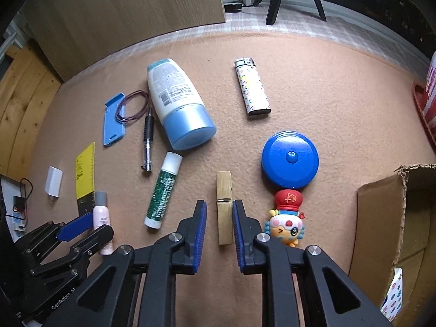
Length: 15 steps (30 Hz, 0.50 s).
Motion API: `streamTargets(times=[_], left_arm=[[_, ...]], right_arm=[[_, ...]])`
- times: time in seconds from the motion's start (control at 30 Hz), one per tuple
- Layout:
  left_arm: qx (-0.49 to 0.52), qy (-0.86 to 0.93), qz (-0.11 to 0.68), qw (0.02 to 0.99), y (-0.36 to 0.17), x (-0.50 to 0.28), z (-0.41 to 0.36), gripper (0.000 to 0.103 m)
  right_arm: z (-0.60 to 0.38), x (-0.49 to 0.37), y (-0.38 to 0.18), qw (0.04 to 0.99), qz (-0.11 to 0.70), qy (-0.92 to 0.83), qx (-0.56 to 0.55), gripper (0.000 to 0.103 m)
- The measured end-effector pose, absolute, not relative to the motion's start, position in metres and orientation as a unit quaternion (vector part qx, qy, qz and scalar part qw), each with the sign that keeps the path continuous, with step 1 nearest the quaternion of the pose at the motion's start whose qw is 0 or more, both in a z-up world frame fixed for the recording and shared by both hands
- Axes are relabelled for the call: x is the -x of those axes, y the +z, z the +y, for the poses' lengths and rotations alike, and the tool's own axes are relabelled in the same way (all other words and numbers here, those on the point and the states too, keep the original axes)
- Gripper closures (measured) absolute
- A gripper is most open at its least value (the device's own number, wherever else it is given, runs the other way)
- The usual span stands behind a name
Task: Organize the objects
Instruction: 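Grasp the wooden clothespin with the right tool while the left tool grasps the pink bottle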
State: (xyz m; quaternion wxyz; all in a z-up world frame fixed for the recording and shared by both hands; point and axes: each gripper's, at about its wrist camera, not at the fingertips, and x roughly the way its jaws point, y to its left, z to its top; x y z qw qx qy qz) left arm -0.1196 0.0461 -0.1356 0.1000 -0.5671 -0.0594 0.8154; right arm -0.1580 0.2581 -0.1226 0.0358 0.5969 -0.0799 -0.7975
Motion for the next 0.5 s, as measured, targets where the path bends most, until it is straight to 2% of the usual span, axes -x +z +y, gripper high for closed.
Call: streamTargets(times=[0.13, 0.3, 0.5], left_arm=[[0.569, 0.814, -0.061, 0.100, -0.1376, 0.1224, 0.0455, 0.070], [0.568, 0.815, -0.061, 0.097, -0.1389, 0.1233, 0.0414, 0.081], [0.567, 0.816, -0.060, 0.100, -0.1383, 0.1213, 0.0390, 0.081]], right_arm=[[0.2578, 0.1582, -0.1256, 0.034, -0.079, -0.795, -0.600, 0.088], [0.2553, 0.1548, -0.1289, 0.038, -0.078, -0.792, -0.604, 0.091], [0.2525, 0.1497, -0.1286, 0.040, -0.076, -0.795, -0.600, 0.091]])
